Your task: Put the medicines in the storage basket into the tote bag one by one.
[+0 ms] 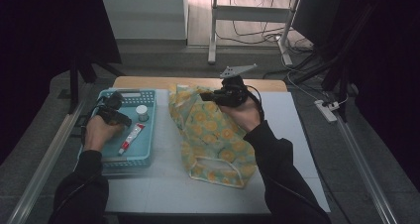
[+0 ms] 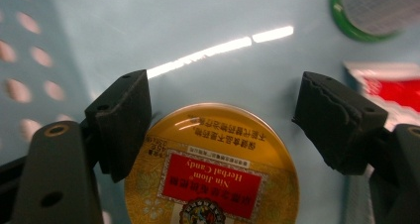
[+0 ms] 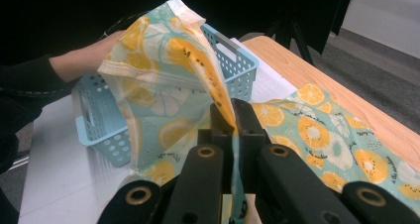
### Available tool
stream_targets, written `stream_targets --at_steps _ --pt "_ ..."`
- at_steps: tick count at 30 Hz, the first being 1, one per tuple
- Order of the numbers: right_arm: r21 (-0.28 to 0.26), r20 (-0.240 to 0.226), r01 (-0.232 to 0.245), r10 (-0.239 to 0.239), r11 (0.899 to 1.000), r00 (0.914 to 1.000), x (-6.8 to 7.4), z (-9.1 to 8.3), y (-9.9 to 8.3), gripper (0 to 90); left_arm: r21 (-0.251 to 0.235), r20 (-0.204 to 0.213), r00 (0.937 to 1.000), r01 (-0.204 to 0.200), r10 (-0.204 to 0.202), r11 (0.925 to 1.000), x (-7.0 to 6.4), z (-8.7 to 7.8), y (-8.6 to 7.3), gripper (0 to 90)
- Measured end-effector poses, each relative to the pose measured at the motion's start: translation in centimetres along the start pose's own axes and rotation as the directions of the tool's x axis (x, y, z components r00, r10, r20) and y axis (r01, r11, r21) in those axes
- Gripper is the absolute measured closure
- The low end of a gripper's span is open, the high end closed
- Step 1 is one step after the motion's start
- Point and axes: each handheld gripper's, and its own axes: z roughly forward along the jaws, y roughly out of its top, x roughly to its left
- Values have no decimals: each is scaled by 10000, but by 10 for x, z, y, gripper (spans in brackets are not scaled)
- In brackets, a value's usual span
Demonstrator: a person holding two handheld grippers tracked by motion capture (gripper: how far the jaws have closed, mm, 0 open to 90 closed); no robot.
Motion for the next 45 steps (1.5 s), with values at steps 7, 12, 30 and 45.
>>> stream_targets --at_steps 7,12,30,45 --pt "-10 -6 13 -13 10000 10000 1 0 1 894 15 845 9964 -91 90 10000 -2 -12 -7 96" --pt "-31 -13 29 -29 10000 10000 1 0 0 894 344 609 9976 -365 343 9987 -6 -16 -16 103" --pt "-102 -23 46 -46 9999 10000 2 -2 -1 894 935 461 9949 -942 902 9912 -13 -16 -36 199" --pt "-177 89 -24 26 9998 10000 -1 -6 -3 894 -537 723 9956 -565 603 9970 -7 -41 -42 208"
